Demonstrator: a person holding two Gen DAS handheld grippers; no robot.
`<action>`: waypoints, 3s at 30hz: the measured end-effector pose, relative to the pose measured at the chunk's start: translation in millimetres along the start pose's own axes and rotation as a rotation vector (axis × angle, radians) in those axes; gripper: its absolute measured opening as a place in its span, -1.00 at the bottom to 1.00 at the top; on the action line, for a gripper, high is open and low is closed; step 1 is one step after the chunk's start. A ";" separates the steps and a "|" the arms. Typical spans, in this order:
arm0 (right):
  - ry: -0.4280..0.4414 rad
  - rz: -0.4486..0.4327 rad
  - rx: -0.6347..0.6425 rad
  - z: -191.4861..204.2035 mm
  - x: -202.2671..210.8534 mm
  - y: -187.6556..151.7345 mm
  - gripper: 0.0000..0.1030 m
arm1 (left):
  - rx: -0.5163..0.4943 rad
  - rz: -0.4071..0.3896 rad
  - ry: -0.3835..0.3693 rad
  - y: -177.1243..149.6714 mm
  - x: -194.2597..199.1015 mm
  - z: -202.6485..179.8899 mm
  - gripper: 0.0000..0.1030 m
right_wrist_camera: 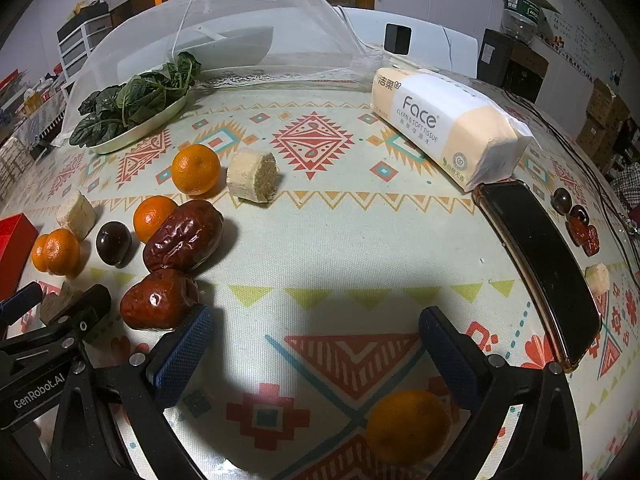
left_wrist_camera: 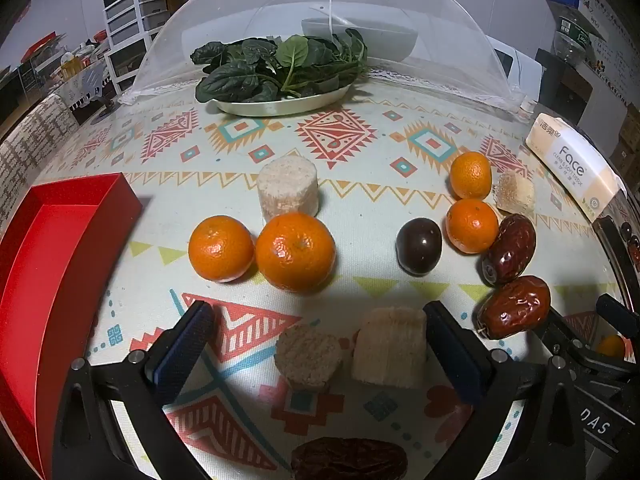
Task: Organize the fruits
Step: 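Move both tools toward the dark red dates beside the oranges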
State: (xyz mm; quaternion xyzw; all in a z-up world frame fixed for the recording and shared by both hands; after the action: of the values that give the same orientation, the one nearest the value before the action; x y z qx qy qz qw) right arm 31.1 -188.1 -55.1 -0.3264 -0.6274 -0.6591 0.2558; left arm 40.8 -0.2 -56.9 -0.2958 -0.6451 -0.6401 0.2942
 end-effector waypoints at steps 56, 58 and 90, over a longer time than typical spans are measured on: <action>0.000 0.061 -0.002 -2.1 6.6 -8.7 1.00 | 0.052 -0.503 0.069 -7.6 179.0 80.5 1.00; 0.001 0.061 -0.002 -2.1 6.5 -8.6 1.00 | 0.075 -0.520 0.078 -2.0 188.5 92.4 1.00; -0.138 -0.271 0.299 40.9 110.4 -8.8 0.82 | 0.027 -0.430 0.004 -3.1 163.2 91.9 1.00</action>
State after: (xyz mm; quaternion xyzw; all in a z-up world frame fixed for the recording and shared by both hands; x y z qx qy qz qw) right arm -43.4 -138.8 22.0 -0.2419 -0.7724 -0.5631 0.1668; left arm -68.0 92.5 64.2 -0.1463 -0.7011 -0.6802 0.1561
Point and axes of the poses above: each gripper's, at about its wrist camera, not at the fingertips, and x roughly against the way its jaws point, z to its left, y to its top, the point moved 7 cm from there along -x, roughly the way its jaws point, and after that the axes turned 5 degrees about -z, right-handed, at the moved point
